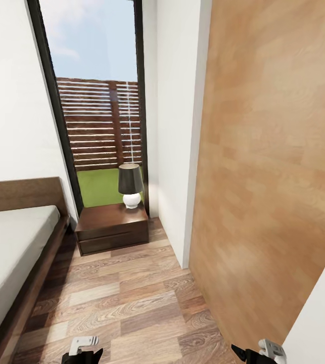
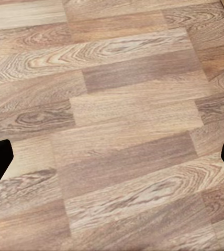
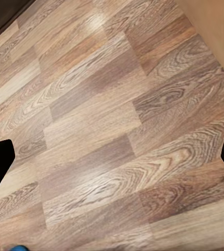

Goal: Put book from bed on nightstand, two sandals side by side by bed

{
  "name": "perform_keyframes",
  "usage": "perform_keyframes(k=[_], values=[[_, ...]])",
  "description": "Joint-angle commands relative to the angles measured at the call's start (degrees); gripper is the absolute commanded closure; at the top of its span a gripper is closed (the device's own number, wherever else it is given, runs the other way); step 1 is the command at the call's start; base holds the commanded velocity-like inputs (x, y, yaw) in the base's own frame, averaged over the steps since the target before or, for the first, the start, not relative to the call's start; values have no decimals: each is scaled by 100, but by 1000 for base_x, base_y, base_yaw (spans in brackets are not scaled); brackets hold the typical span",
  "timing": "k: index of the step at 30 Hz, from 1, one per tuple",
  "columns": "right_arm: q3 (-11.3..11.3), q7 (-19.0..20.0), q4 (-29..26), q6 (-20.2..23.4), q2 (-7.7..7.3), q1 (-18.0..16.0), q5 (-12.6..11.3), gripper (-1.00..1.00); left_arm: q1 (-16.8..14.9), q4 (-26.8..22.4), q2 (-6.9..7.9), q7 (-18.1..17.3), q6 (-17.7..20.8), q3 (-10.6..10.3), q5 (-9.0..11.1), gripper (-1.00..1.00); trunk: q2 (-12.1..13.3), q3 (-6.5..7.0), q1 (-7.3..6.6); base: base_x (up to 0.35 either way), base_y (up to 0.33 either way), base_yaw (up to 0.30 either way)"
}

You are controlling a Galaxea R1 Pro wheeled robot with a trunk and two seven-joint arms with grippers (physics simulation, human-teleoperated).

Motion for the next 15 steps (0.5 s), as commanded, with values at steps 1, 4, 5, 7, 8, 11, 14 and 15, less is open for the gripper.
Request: perform_keyframes(k=[1, 4, 5, 7, 8, 11, 14, 15], values=[[-219, -3, -1, -29, -3, -13, -12, -100, -4, 5, 2, -20, -18, -48, 59, -100, -3, -5, 0, 1, -1, 51], [-219, -4, -1, -28, -3, -12, -12, -100, -4, 7, 2, -20, -18, -48, 59, -100, -3, -5, 0, 0, 0, 157], [-219, -4, -1, -28, -3, -12, -12, -100, -4, 7, 2, -20, -18, -48, 60, -100, -3, -5, 0, 0, 0, 225], [-219, -4, -1, -30, -3, -14, -12, -100, -4, 6, 2, -20, -18, -48, 59, -100, -3, -5, 0, 0, 0, 250], [-219, -4, -1, -29, -3, -14, -12, -100, -4, 7, 2, -20, -18, -48, 60, -100, -3, -5, 0, 0, 0, 260], [-219, -4, -1, -28, -3, -15, -12, -100, -4, 7, 2, -20, -18, -48, 62, -100, -3, -5, 0, 0, 0, 268], [-219, -4, -1, -27, -3, -15, -12, -100, -4, 8, 2, -20, -18, -48, 59, -100, -3, -5, 0, 20, 0, 270], [-219, -4, -1, -27, -3, -14, -12, -100, -4, 8, 2, -20, -18, -48, 59, -100, -3, -5, 0, 198, 0, 153]])
